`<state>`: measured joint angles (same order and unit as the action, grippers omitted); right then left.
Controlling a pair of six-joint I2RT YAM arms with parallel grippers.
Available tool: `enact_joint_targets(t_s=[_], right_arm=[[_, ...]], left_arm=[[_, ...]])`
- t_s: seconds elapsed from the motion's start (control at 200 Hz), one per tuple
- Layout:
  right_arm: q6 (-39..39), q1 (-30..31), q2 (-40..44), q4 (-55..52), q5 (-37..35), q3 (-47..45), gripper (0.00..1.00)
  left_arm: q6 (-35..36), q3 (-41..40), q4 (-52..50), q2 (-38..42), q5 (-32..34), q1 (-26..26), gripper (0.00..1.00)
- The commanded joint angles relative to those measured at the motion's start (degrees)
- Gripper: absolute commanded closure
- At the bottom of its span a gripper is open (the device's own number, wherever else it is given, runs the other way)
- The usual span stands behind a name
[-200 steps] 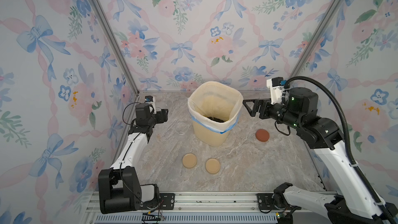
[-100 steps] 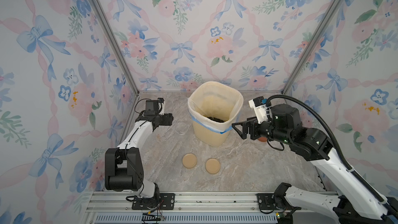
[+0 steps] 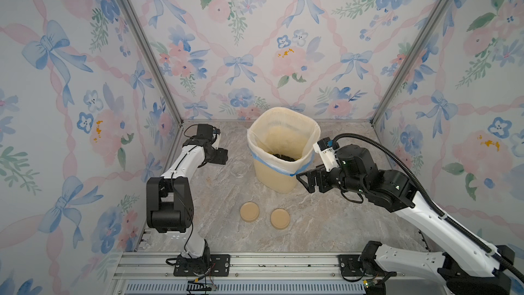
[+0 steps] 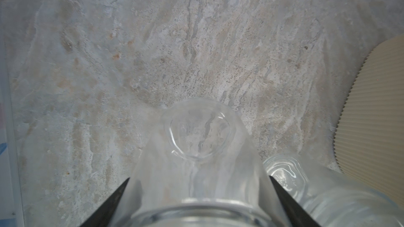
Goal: Empty moldy tea leaves from jars
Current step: Place the jar at the center of the board.
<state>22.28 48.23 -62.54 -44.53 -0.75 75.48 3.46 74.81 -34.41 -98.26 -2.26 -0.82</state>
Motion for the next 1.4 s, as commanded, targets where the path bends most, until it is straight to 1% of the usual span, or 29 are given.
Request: enact_joint_targets(t_s=[0.0, 0.07, 0.24, 0.57, 0.74, 0.91, 1.08, 1.175, 1.185, 1.195, 1.205, 1.395], right_arm=[[0.4, 0.7, -0.3, 1.3, -0.7, -0.1, 0.02], [0.5, 0.8, -0.3, 1.4, -0.6, -0.3, 0.02], [0.9, 0.9, -0.1, 1.4, -0.8, -0.7, 0.02], [1.6, 1.1, -0.3, 1.9, -0.9, -1.6, 0.03], [1.8, 1.2, -0.6, 2.0, -0.9, -1.2, 0.02], [2.0, 1.2, -0.6, 1.8, -1.0, -1.4, 0.02], [2.3, 1.2, -0.6, 2.0, -1.1, -1.8, 0.02], [2.3, 1.2, -0.7, 2.0, -1.2, -1.8, 0.02], [2.3, 1.2, -0.8, 2.0, -1.2, -1.8, 0.02], [2.4, 1.2, -0.8, 2.0, -1.2, -1.8, 0.03], [2.4, 1.2, -0.7, 2.0, -1.2, -1.8, 0.02], [2.5, 1.2, -0.1, 2.7, -2.3, -2.5, 0.02]], left_arm=[[0.7, 3.0, -2.4, -1.7, -0.3, -0.8, 0.49], [0.6, 3.8, -2.7, -2.6, -0.2, -1.3, 0.49], [-0.4, 7.4, -4.9, -5.4, 2.8, -1.8, 0.47], [-1.1, 15.3, -13.8, -12.8, 3.1, -1.9, 0.45], [-1.6, 16.7, -15.0, -14.5, 3.4, -1.9, 0.43], [-2.1, 18.1, -15.7, -15.8, 2.7, -1.9, 0.34], [-1.6, 18.8, -15.4, -15.9, 1.4, -2.2, 0.15], [-1.6, 19.7, -15.3, -15.8, 0.7, -2.2, 0.09], [-1.6, 19.8, -15.2, -15.8, 0.7, -2.2, 0.08], [-1.6, 20.0, -15.2, -15.7, 0.7, -2.1, 0.03], [-1.6, 20.1, -15.1, -15.7, 0.6, -2.1, 0.02], [-2.4, 22.1, -13.2, -13.7, -0.3, -1.8, 0.02]])
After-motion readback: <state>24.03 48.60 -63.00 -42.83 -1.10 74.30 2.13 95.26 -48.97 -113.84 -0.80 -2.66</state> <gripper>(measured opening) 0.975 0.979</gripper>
